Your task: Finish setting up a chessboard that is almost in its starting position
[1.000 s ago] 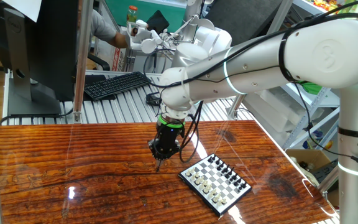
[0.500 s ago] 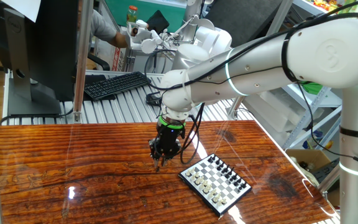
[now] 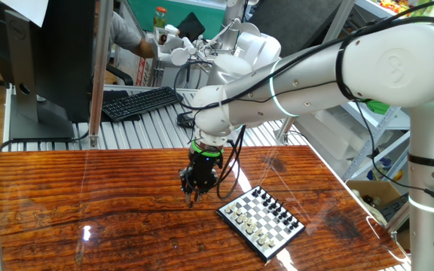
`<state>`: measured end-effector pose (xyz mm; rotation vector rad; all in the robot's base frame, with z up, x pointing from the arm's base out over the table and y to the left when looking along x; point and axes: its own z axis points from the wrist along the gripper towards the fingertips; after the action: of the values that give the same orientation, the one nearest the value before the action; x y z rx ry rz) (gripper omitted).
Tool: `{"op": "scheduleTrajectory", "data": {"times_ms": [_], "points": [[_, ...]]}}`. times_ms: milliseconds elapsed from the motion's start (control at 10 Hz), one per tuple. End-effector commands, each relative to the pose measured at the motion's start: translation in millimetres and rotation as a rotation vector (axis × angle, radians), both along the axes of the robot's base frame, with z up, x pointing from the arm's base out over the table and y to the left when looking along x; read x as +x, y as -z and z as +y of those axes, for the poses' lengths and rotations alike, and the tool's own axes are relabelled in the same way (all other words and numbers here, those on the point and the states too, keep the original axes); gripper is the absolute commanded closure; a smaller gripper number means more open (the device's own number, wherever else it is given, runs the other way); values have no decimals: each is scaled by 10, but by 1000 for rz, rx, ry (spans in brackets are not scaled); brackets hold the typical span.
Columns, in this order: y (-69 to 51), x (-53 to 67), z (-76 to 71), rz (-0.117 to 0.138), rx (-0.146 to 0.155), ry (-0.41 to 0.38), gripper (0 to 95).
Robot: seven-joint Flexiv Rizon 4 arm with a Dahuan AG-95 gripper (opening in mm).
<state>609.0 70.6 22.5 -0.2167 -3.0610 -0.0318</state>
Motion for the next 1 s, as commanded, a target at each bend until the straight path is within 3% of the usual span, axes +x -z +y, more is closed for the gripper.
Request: {"op": "scheduleTrajectory", "data": {"times_ms": [100, 500, 600, 1000], "points": [[2, -6, -3, -12, -1, 0, 760], [16, 0, 0, -34, -1, -2, 760], [19, 2, 0, -34, -1, -3, 950], [36, 6, 2, -38, -3, -9, 950]]}}
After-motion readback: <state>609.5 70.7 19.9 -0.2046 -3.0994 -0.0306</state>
